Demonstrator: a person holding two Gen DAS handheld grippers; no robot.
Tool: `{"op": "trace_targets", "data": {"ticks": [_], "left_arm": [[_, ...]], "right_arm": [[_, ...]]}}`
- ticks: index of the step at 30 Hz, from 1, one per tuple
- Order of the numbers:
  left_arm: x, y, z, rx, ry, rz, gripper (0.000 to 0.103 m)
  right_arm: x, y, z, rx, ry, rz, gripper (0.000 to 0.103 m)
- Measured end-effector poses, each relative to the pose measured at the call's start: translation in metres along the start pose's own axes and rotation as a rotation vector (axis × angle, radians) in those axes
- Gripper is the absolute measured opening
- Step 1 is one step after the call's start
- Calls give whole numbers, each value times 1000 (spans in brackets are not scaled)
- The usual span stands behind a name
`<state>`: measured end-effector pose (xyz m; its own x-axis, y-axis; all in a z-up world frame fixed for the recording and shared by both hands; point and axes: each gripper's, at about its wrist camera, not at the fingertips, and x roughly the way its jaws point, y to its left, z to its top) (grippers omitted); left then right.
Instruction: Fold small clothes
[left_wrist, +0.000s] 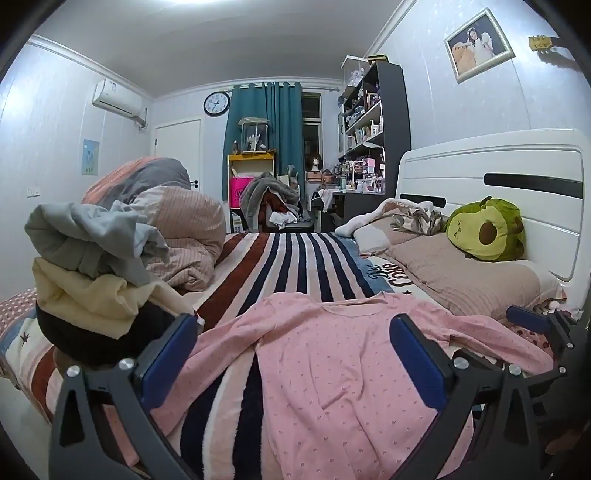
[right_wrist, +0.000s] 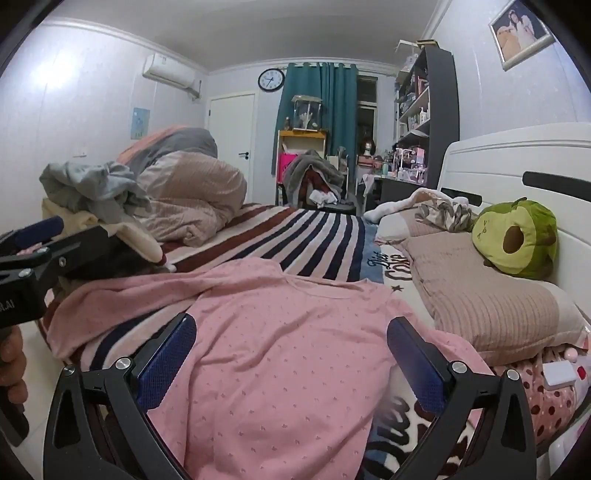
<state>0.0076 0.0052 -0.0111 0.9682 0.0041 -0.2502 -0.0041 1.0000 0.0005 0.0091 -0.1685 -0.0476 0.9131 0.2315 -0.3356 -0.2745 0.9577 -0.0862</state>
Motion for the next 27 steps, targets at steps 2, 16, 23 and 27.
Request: {"op": "trace_targets", "data": {"ticks": [2, 16, 23, 27], "left_arm": [[1, 1, 0, -2, 2, 0, 102], [7, 6, -6, -10, 18, 20, 102], [9, 9, -7, -19, 24, 13, 102], [10, 12, -10, -19, 24, 23, 102]], "right_arm": [[2, 1, -1, 3, 7, 2, 102], [1, -3, 2, 45, -7, 15, 102], [0, -1, 4, 38, -10, 13, 102], [-2, -1, 5, 38, -17, 8, 102]]}}
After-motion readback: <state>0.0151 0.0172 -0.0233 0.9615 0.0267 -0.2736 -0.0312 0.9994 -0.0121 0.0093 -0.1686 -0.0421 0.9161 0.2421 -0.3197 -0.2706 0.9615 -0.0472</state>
